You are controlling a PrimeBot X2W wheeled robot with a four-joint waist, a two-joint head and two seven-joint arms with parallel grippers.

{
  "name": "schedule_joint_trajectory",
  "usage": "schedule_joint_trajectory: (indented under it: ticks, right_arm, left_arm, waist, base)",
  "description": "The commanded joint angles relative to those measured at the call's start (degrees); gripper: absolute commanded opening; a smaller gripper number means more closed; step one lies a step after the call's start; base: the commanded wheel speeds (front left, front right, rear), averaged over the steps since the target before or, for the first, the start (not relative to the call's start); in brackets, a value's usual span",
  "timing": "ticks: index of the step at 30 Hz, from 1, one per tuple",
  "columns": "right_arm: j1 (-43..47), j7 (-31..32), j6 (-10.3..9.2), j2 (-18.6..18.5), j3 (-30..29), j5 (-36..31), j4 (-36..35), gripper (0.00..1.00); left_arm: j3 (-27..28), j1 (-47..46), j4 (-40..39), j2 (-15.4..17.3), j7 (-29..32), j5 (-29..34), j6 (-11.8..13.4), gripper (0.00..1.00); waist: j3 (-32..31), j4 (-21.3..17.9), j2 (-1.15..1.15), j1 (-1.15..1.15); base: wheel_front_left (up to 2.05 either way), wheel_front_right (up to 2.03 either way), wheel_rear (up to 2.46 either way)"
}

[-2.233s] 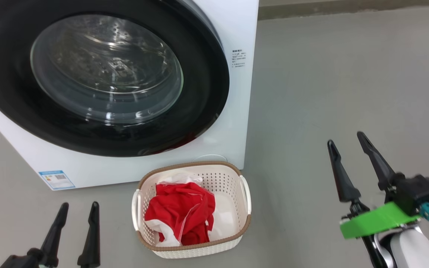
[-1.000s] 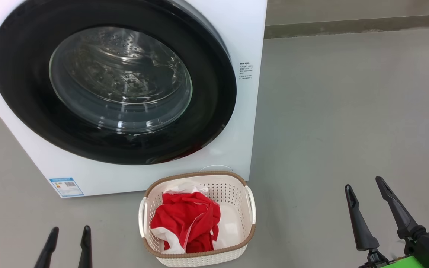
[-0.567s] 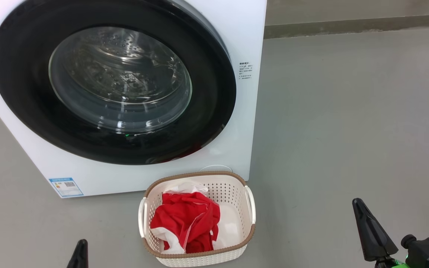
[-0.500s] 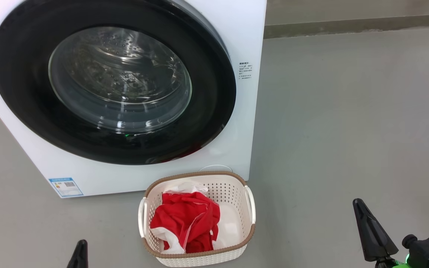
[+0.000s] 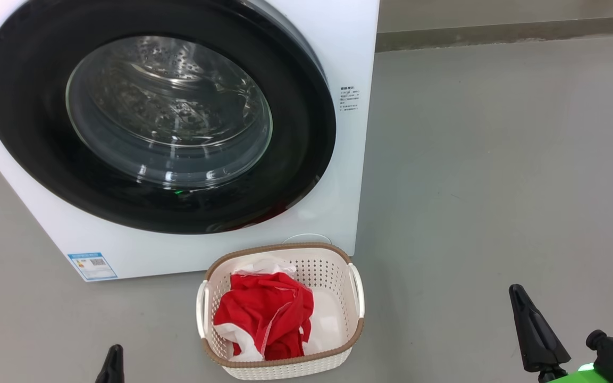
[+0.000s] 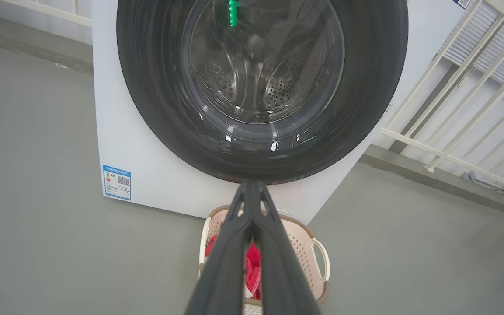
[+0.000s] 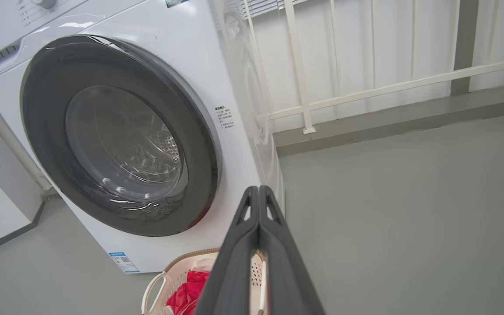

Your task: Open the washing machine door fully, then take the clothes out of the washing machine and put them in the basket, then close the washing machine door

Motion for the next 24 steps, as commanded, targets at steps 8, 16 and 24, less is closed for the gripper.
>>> schedule_joint_trajectory:
  ticks: [8,16,24]
  right_arm:
    - [-3.52,1.30,-0.02,-0.95,-0.25,6.35,-0.28,0.00]
    - [-4.48,2.53,-0.02,-1.01,-0.43,11.68,0.63,0.00]
    - [-5.57,3.96,-0.03,-1.04,-0.68,17.65,1.65,0.00]
  left_arm:
    - [0.48,-3.11,-0.75,0.52,1.45,-5.93,-0.10,0.00]
    - [0.53,-4.05,-0.28,0.45,2.77,-10.90,-0.12,0.00]
    - [0.59,-5.12,0.24,0.37,4.25,-16.51,-0.15,0.00]
  waist:
    - [0.17,-0.11,0.00,-0.01]
    - [0.33,-0.22,0.00,-0.01]
    - [0.52,-0.34,0.00,-0.01]
  base:
    - [0.00,0.00,0.00]
    - [0.00,0.00,0.00]
    - [0.00,0.00,0.00]
